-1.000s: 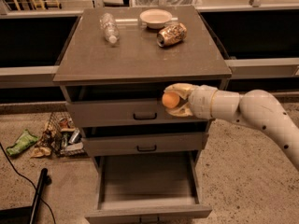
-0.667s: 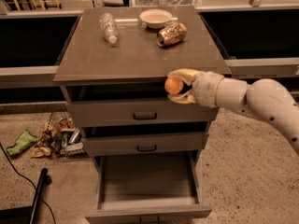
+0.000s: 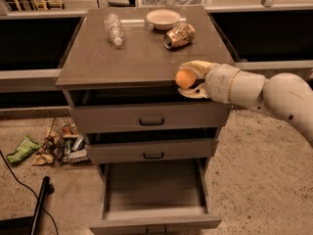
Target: Pick orange from bottom drawer and place on counter
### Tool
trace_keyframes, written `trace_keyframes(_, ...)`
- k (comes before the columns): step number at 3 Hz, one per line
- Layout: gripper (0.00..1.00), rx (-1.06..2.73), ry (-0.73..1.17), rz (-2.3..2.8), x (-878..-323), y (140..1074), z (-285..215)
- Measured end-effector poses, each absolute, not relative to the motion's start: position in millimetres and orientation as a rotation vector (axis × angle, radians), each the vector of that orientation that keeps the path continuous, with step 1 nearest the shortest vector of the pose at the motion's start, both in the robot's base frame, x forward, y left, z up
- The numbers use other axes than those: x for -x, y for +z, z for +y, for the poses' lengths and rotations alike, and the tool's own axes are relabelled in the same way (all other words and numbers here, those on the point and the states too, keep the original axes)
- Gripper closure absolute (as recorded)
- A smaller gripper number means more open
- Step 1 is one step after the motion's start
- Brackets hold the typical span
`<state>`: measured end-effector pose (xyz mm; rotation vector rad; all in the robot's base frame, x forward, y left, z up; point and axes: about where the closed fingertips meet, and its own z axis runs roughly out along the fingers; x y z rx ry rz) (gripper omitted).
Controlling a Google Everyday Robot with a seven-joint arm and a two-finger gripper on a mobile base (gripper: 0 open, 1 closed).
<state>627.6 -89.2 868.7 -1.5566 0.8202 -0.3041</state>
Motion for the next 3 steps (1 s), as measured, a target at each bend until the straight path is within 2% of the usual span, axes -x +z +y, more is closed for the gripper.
trace_keyframes(1,1.0,1.534,-0.282,0.852,-633.3,865.0,-92.1)
trace_keyframes(3,1.0,1.287,-0.153,1.044,-663.6,847.3,-134.5)
